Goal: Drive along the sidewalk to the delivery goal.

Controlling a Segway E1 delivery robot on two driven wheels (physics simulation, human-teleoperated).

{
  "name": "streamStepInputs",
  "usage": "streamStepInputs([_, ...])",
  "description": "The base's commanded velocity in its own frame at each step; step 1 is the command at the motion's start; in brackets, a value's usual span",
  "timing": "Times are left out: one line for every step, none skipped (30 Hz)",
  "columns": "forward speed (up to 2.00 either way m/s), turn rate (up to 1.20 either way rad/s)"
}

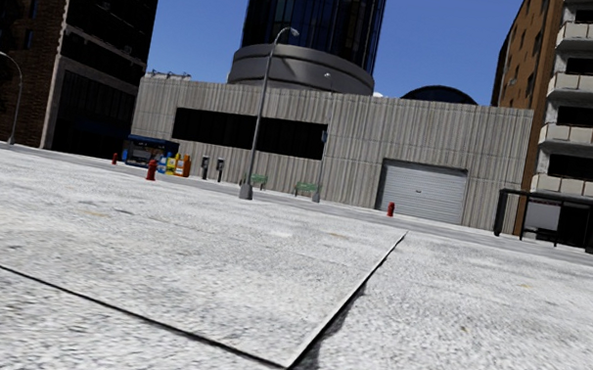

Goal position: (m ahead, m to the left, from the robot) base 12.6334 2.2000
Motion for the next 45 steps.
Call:
streamStepInputs([2.0,0.26])
streamStepInputs([2.0,0.26])
streamStepInputs([2.0,0.27])
streamStepInputs([2.0,0.27])
streamStepInputs([2.0,0.27])
streamStepInputs([2.0,0.27])
streamStepInputs([2.0,0.27])
streamStepInputs([2.0,0.27])
streamStepInputs([2.0,0.27])
streamStepInputs([2.0,0.27])
streamStepInputs([2.0,0.27])
streamStepInputs([2.0,0.27])
streamStepInputs([2.0,0.27])
streamStepInputs([2.0,0.27])
streamStepInputs([2.0,0.27])
streamStepInputs([2.0,0.27])
streamStepInputs([2.0,0.27])
streamStepInputs([2.0,0.27])
streamStepInputs([2.0,0.16])
streamStepInputs([2.0,0.0])
streamStepInputs([2.0,0.0])
streamStepInputs([2.0,0.0])
streamStepInputs([2.0,0.0])
streamStepInputs([2.0,0.0])
streamStepInputs([2.0,0.0])
streamStepInputs([2.0,0.0])
streamStepInputs([2.0,0.0])
streamStepInputs([2.0,0.0])
streamStepInputs([2.0,0.0])
streamStepInputs([2.0,0.0])
streamStepInputs([2.0,0.0])
streamStepInputs([2.0,0.0])
streamStepInputs([2.0,0.0])
streamStepInputs([2.0,0.0])
streamStepInputs([2.0,0.0])
streamStepInputs([2.0,0.0])
streamStepInputs([2.0,0.0])
streamStepInputs([2.0,0.0])
streamStepInputs([2.0,0.0])
streamStepInputs([2.0,0.0])
streamStepInputs([2.0,0.0])
streamStepInputs([2.0,0.0])
streamStepInputs([2.0,0.0])
streamStepInputs([2.0,0.0])
streamStepInputs([2.0,0.0])
